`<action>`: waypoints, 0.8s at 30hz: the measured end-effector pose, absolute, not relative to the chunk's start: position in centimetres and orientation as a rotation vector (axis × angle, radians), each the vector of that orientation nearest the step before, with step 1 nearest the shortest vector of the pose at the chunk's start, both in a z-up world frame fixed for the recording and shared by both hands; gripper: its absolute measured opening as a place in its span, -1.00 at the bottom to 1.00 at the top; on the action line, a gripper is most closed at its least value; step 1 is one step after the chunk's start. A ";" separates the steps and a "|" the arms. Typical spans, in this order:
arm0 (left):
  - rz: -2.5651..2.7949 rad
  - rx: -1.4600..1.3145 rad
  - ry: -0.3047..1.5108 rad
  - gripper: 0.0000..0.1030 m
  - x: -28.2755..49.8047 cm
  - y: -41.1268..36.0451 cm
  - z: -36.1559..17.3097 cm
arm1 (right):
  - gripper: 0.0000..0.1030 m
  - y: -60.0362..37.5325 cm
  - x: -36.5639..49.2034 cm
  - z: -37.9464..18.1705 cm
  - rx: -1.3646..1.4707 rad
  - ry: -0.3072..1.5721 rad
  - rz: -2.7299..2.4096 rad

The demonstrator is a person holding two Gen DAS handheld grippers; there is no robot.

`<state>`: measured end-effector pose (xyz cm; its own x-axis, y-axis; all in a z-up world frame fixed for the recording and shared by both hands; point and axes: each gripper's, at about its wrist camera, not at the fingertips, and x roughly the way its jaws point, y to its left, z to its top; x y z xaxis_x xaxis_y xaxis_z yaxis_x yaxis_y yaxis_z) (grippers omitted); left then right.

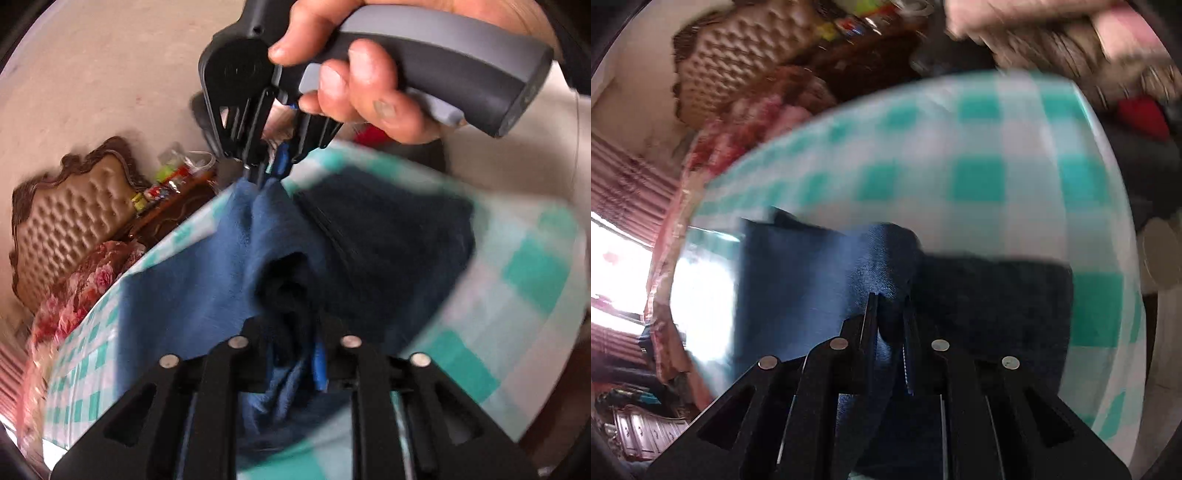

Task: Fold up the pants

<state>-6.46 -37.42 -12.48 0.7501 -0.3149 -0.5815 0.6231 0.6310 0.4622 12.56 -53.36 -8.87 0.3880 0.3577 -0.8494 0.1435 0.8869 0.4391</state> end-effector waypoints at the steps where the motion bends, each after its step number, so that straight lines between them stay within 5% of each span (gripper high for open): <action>1: -0.550 0.738 0.459 -0.44 -6.9 -37.7 -13.2 | -0.60 -53.7 12.4 -9.6 0.520 1.167 0.155; 7: -0.466 0.870 0.332 -0.35 -8.0 -38.6 -15.1 | -0.58 -53.7 12.4 -9.9 0.529 1.136 0.197; 9: -0.466 0.915 0.307 -0.75 -8.4 -39.3 -15.4 | -0.65 -53.7 12.5 -10.0 0.544 1.126 0.209; 11: -0.455 0.919 0.286 -0.79 -8.7 -39.4 -14.9 | -0.76 -54.3 12.2 -9.9 0.533 1.120 0.222; 18: -0.465 0.949 0.163 -0.80 -10.3 -40.6 -11.8 | -0.83 -57.4 9.8 -4.9 0.533 1.011 0.231; 24: -0.525 1.003 0.163 -0.80 -11.8 -43.5 -13.0 | -0.82 -60.6 8.2 -6.4 0.555 1.017 0.176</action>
<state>-11.79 -43.48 -13.00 0.8648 -0.3448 -0.3650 0.4907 0.4264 0.7599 8.21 -60.56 -6.40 0.5260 0.3894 -0.7561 0.1130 0.8491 0.5159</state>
